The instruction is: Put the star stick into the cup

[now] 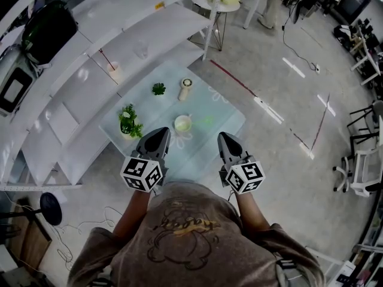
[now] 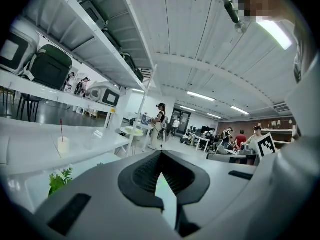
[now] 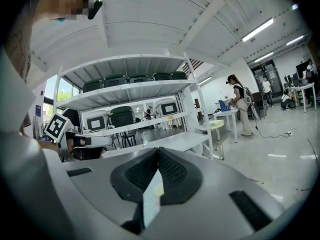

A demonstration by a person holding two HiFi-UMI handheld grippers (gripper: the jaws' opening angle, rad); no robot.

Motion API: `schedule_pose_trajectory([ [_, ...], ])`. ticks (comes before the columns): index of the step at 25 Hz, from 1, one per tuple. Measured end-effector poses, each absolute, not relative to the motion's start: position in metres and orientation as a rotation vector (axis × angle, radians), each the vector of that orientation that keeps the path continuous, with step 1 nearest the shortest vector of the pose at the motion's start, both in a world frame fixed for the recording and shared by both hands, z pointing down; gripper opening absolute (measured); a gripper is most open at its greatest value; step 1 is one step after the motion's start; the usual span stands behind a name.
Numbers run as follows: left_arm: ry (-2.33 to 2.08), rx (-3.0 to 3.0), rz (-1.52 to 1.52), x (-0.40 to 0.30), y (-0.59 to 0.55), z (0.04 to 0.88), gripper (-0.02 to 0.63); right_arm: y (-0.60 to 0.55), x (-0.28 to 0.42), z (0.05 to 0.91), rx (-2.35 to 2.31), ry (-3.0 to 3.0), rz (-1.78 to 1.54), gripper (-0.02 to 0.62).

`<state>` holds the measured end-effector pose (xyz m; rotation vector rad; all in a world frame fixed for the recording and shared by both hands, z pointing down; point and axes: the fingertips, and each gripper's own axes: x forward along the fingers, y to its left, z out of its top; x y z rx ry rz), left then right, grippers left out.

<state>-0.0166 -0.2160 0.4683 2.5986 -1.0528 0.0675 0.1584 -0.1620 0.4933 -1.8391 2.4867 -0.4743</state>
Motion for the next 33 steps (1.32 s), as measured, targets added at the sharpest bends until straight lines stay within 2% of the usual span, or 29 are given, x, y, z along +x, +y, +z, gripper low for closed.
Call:
schedule_pose_trajectory([
  [33,-1.046,2.578,0.06,-0.023,-0.209,0.472,0.021,-0.154,0.153,0.503,-1.841,2.47,-0.52,0.002],
])
